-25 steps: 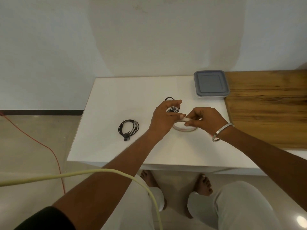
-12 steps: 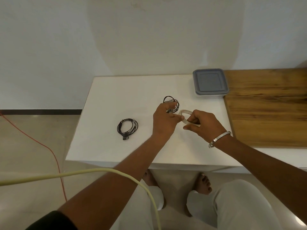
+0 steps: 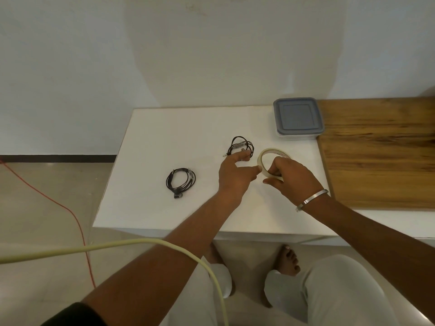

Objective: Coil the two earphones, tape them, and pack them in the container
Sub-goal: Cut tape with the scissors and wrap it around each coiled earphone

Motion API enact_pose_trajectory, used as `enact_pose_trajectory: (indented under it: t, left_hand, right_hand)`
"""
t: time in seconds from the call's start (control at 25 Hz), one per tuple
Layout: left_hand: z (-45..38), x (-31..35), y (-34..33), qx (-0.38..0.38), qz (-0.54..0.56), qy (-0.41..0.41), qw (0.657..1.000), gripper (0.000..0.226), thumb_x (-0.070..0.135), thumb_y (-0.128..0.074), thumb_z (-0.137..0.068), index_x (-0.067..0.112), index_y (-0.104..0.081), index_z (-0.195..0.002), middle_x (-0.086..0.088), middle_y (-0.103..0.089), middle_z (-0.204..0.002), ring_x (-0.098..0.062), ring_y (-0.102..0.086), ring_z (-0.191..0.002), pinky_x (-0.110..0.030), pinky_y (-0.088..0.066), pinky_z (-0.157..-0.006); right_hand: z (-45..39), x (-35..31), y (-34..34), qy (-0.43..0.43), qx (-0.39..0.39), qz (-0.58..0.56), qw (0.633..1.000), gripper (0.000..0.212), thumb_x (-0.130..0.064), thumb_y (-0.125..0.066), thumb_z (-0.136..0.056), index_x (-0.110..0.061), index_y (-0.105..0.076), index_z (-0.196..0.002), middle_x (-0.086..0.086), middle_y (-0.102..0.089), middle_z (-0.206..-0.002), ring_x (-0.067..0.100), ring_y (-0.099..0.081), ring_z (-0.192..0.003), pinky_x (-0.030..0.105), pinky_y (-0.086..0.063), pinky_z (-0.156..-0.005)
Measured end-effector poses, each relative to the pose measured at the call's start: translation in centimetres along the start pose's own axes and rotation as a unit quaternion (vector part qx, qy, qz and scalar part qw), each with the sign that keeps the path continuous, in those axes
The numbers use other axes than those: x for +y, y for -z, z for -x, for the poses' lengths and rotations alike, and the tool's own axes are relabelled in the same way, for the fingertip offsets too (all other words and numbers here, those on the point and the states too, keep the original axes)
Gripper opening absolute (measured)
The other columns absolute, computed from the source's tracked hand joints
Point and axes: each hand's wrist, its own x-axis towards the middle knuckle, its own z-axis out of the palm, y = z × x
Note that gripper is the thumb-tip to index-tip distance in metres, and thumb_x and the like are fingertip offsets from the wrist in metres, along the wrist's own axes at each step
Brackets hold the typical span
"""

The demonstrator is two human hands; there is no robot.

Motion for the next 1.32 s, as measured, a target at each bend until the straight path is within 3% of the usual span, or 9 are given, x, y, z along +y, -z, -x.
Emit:
enact_pose_trajectory:
  t: [0.2, 0.48, 0.6, 0.68, 0.76, 0.84, 0.92, 1.2, 1.32]
  left_hand:
    - [0.2, -0.6, -0.6, 0.006, 0.130, 0.101, 0.986, 0.052, -0.011, -0.071, -0.077, 0.006, -0.060, -0.125, -0.008, -0.055, -0.115, -0.021, -0.064, -0.090, -0.036, -0.058, -0.086]
    - [-0.2, -2.0, -1.7, 0.067, 0.087, 0.150, 0.983, 0.057, -0.008, -0.073, -0.077, 0.003, -0.056, -0.130, -0.015, -0.065, -0.109, -0.031, -0.070, -0.093, -0.037, -0.056, -0.091]
    - [-0.4, -2.2, -2.0, 0.084, 0.028, 0.124, 0.988, 0.058, -0.006, -0.075, -0.076, 0.006, -0.056, -0.130, -0.015, -0.061, -0.127, -0.018, -0.068, -0.079, -0.029, -0.057, -0.082]
    - [-0.6, -2.4, -1.9, 0.086, 0.004, 0.104, 0.991, 0.059, -0.007, -0.075, -0.074, 0.006, -0.057, -0.128, -0.014, -0.060, -0.129, -0.020, -0.068, -0.092, -0.027, -0.055, -0.080]
    - [-0.7, -2.7, -1.5, 0.083, -0.038, 0.081, 0.993, 0.058, -0.006, -0.074, -0.074, 0.007, -0.057, -0.128, -0.011, -0.060, -0.127, -0.020, -0.063, -0.105, -0.021, -0.051, -0.080]
    - [-0.7, -3.2, -1.1, 0.072, -0.095, 0.049, 0.992, 0.054, -0.007, -0.070, -0.077, 0.008, -0.057, -0.127, -0.009, -0.058, -0.126, -0.015, -0.057, -0.104, -0.016, -0.047, -0.078]
    - [-0.5, -3.7, -0.9, 0.055, -0.155, 0.019, 0.986, 0.052, -0.008, -0.065, -0.079, 0.008, -0.057, -0.127, -0.008, -0.056, -0.127, -0.015, -0.055, -0.109, -0.022, -0.049, -0.087]
    - [-0.4, -3.9, -0.4, -0.018, -0.251, -0.066, 0.966, 0.050, -0.009, -0.057, -0.082, 0.009, -0.054, -0.128, -0.006, -0.052, -0.126, -0.019, -0.057, -0.112, -0.022, -0.044, -0.095]
    - [-0.7, -3.6, 0.7, -0.044, -0.227, -0.069, 0.971, 0.058, -0.008, -0.065, -0.078, 0.013, -0.054, -0.131, -0.004, -0.052, -0.126, -0.012, -0.052, -0.114, -0.022, -0.044, -0.096]
  right_hand:
    - [0.8, -0.6, -0.5, 0.052, 0.012, 0.106, 0.993, 0.026, -0.034, -0.063, -0.087, -0.012, -0.052, -0.097, 0.006, -0.064, -0.094, 0.013, -0.046, -0.070, 0.021, -0.034, -0.064]
    - [2.2, -1.4, -1.8, 0.093, -0.002, 0.203, 0.975, 0.029, -0.027, -0.071, -0.081, -0.006, -0.061, -0.097, 0.013, -0.068, -0.090, 0.026, -0.063, -0.074, 0.032, -0.050, -0.065]
    - [2.5, -1.8, -1.9, 0.118, 0.030, 0.220, 0.968, 0.037, -0.024, -0.089, -0.056, -0.006, -0.066, -0.078, 0.011, -0.067, -0.068, 0.024, -0.063, -0.056, 0.031, -0.054, -0.054]
    - [2.7, -1.9, -2.3, 0.124, 0.026, 0.193, 0.973, 0.032, -0.024, -0.084, -0.065, -0.005, -0.067, -0.084, 0.012, -0.068, -0.073, 0.026, -0.064, -0.061, 0.034, -0.054, -0.058]
    - [3.0, -1.7, -3.0, 0.109, -0.006, 0.143, 0.984, 0.028, -0.025, -0.064, -0.087, -0.005, -0.062, -0.107, 0.013, -0.068, -0.093, 0.027, -0.063, -0.077, 0.036, -0.052, -0.068]
    - [3.6, -1.5, -3.9, 0.105, -0.045, 0.112, 0.987, 0.036, -0.028, -0.046, -0.097, -0.007, -0.050, -0.126, 0.011, -0.062, -0.109, 0.025, -0.060, -0.091, 0.032, -0.049, -0.075]
    - [4.2, -1.6, -4.6, 0.095, -0.069, 0.094, 0.989, 0.040, -0.031, -0.039, -0.099, -0.010, -0.043, -0.133, 0.009, -0.058, -0.117, 0.022, -0.057, -0.099, 0.028, -0.047, -0.081]
    - [3.8, -1.7, -5.2, 0.082, -0.106, 0.156, 0.979, 0.045, -0.044, -0.040, -0.097, -0.010, -0.049, -0.125, 0.009, -0.058, -0.122, 0.023, -0.055, -0.106, 0.030, -0.040, -0.093]
    - [3.7, -1.6, -4.4, 0.073, -0.073, 0.082, 0.991, 0.046, -0.048, -0.040, -0.095, -0.010, -0.056, -0.114, 0.007, -0.062, -0.111, 0.021, -0.057, -0.097, 0.030, -0.044, -0.090]
